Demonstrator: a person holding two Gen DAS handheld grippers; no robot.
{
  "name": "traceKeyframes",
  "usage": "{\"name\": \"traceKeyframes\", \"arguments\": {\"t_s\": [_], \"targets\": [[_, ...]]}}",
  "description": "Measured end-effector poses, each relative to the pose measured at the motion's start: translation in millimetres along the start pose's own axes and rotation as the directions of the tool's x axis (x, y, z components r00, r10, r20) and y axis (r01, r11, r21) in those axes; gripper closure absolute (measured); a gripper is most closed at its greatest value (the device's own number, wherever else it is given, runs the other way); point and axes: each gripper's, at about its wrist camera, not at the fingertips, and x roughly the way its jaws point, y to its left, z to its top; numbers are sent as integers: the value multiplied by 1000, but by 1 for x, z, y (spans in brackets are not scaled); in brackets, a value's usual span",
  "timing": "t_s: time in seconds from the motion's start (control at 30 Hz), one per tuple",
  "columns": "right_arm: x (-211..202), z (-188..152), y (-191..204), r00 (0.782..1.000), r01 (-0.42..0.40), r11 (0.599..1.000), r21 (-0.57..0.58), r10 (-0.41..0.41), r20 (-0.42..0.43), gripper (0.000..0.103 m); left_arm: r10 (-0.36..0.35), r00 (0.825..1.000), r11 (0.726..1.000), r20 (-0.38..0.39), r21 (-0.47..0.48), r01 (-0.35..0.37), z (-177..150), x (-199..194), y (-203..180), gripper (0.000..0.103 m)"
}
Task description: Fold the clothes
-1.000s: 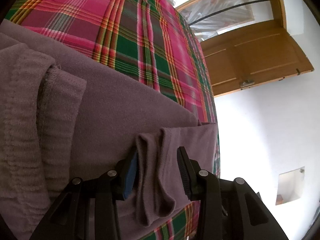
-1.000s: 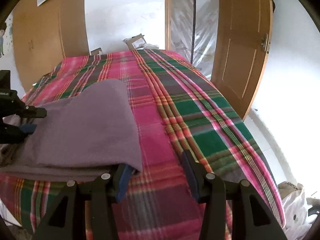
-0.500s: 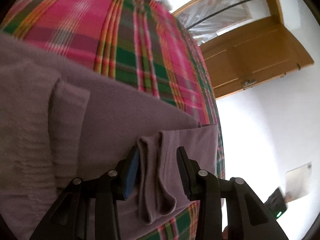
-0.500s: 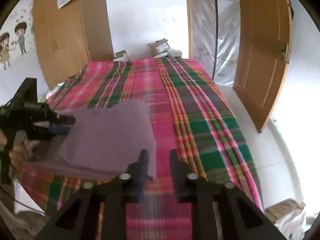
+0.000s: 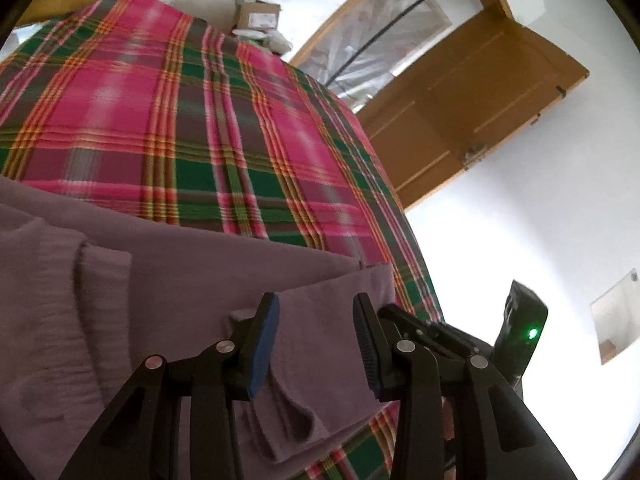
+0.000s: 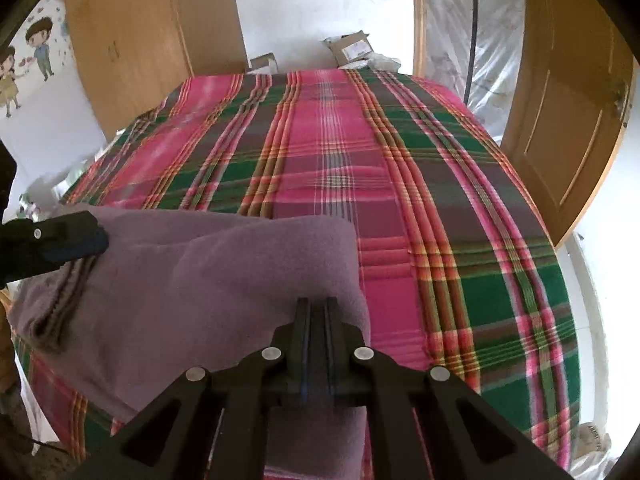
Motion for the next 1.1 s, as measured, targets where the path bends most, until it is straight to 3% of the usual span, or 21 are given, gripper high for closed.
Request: {"name": "traceKeyframes", "arguments": {"t_s": [0.13, 0.3, 0.43, 0.63, 0.87, 1.1], "targets": [[-4, 17, 6, 999, 1, 1000, -18, 0, 48, 96, -13, 1000, 999, -25, 42, 14, -4, 9, -8, 63], [18, 29, 2, 1000, -12, 1000, 22, 12, 9, 96, -13, 998, 996, -65, 82, 18, -10, 17, -17, 63], [24, 28, -1, 1000, -23, 999, 37, 23, -7, 96, 43, 994, 996, -105, 77, -35, -13, 27, -10, 63], [18, 34, -6, 1000, -5, 998, 68, 5, 0, 96, 58, 991, 997, -117, 67, -50, -16, 26, -1, 63], [23, 31, -13, 1000, -13, 996, 91, 14, -13, 96, 94, 987, 995, -129, 48, -89, -20, 23, 5, 63], [-11, 5, 1, 1000, 10, 999, 51, -11, 25, 96, 115, 987, 992, -115, 69, -108, -27, 13, 3, 63]]}}
